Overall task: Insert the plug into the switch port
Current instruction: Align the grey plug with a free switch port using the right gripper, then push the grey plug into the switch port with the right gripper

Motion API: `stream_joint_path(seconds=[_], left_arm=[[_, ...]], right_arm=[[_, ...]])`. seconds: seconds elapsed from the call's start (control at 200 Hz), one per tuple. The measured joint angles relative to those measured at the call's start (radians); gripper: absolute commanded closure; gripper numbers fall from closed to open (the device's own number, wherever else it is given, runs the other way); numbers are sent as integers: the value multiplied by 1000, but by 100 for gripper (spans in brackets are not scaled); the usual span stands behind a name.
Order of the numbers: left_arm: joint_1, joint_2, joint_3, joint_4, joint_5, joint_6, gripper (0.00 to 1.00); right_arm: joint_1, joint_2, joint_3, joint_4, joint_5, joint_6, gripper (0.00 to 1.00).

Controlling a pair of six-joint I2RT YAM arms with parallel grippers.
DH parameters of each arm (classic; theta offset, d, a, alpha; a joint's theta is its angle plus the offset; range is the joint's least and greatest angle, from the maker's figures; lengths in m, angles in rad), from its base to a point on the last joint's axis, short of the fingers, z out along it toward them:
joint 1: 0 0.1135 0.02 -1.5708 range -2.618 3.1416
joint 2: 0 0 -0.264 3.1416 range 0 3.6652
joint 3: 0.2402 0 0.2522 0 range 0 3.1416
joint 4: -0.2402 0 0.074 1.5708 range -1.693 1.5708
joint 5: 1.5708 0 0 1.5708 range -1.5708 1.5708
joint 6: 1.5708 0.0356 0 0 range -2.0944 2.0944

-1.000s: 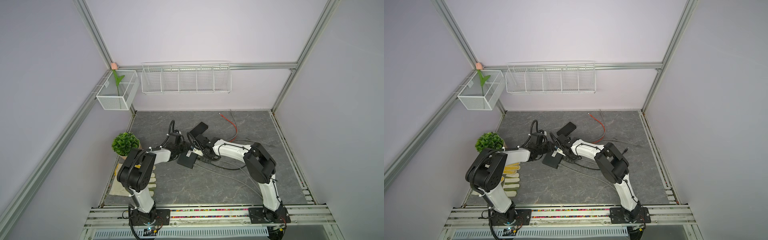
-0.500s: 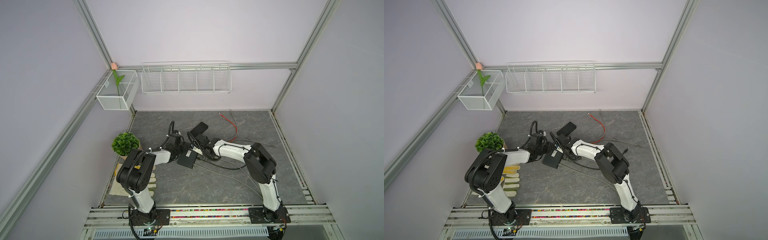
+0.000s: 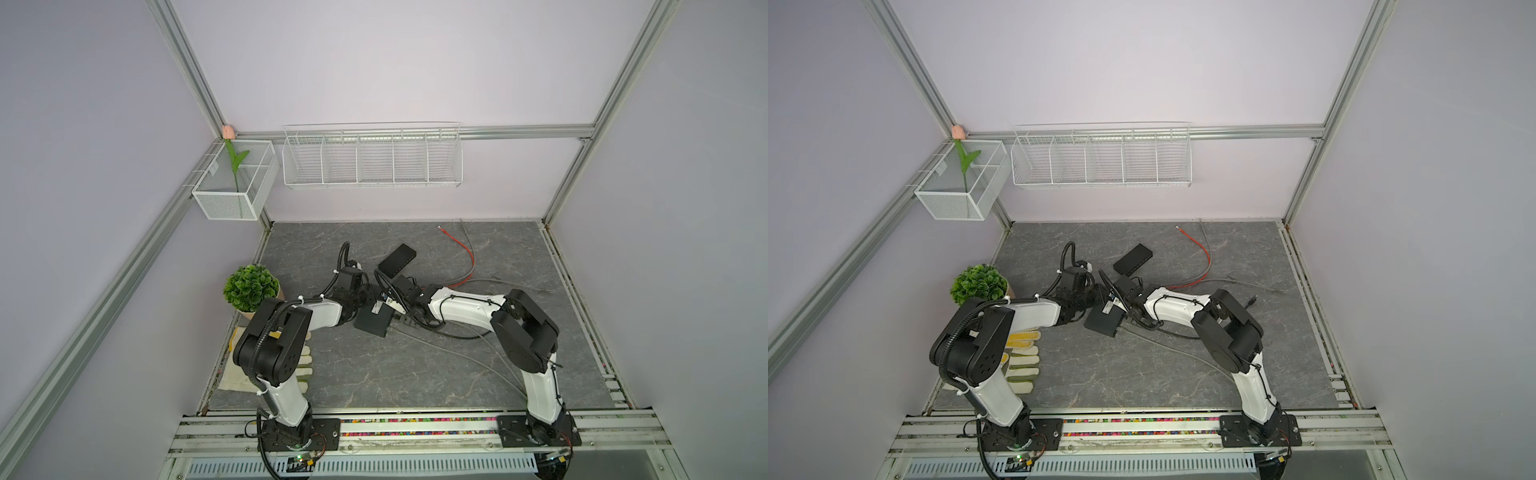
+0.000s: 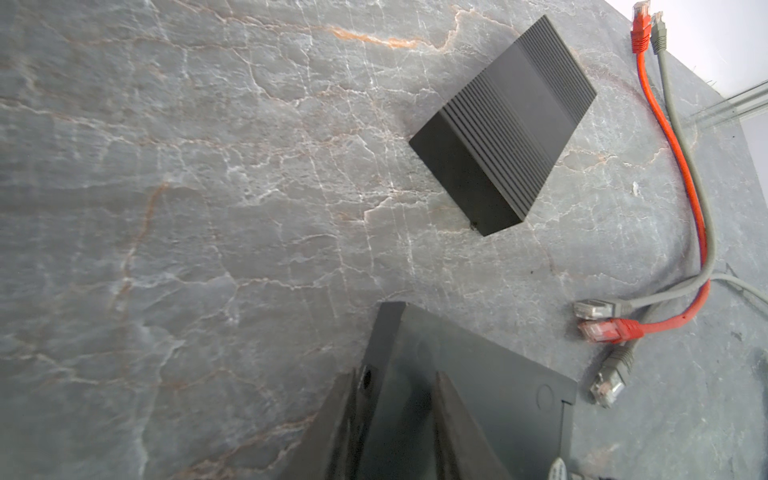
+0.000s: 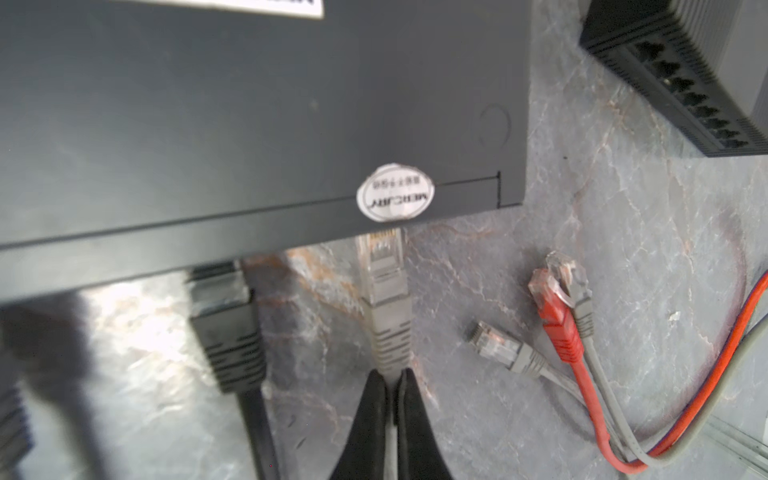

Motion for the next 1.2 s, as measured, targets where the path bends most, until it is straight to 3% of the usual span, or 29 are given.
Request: stream_joint_path(seconds=[0.755,1.2], left_arm=[[-2,0,-5,14,-48,4,69],[-2,1,-2,12,-46,23,69]], right_arm=[[-31,-55,-45,96,-168,62,93],[-71,-65,-163,240,-276,63,93]])
